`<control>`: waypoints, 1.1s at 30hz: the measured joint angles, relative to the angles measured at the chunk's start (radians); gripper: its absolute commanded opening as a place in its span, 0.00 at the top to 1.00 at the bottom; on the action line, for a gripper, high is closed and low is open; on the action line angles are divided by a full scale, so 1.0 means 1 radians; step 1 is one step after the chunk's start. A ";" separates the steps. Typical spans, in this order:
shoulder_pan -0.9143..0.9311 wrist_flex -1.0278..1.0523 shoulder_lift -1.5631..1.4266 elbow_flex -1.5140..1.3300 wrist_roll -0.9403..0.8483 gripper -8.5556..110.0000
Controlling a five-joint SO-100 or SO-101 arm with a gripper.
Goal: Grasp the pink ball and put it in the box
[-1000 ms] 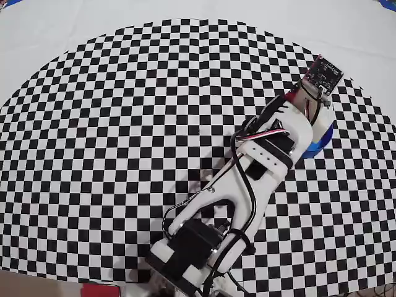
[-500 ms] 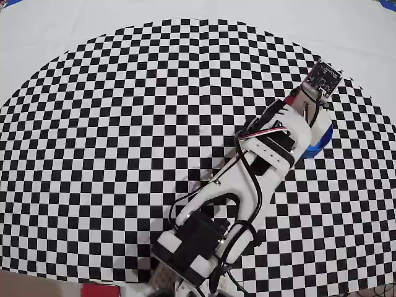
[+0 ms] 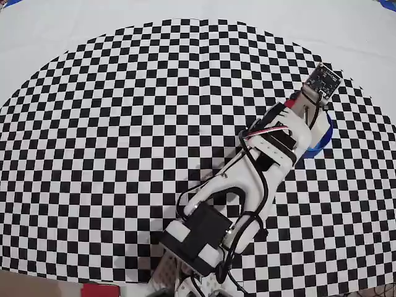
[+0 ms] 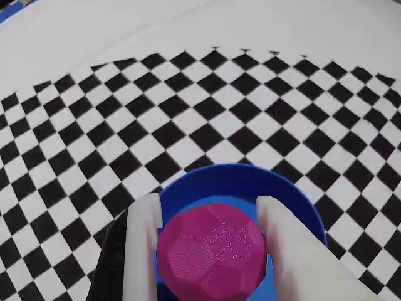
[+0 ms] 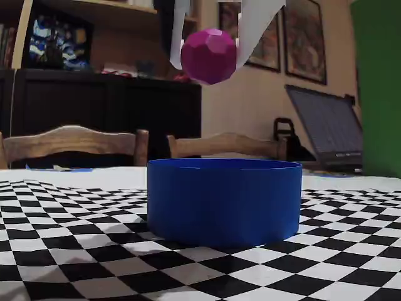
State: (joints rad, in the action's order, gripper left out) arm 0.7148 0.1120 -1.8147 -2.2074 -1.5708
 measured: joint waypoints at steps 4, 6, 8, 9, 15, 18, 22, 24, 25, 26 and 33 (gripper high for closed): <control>0.008 -0.017 0.031 0.017 0.000 0.93; 0.012 -0.018 0.040 0.023 0.000 0.93; 0.012 -0.021 0.054 0.032 0.000 0.93; 0.014 -0.023 0.058 0.034 0.000 0.93; 0.014 -0.025 0.101 0.066 0.000 0.93; 0.020 -0.034 0.126 0.080 0.000 0.93; 0.021 -0.035 0.147 0.092 0.000 0.93; 0.023 -0.037 0.155 0.094 0.000 0.93; 0.023 -0.038 0.160 0.097 0.000 0.93; 0.023 -0.041 0.164 0.098 0.000 0.93; 0.023 -0.048 0.201 0.110 0.000 0.93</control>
State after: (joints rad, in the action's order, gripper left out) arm 0.7378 0.0644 -1.6137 -2.0970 -1.5708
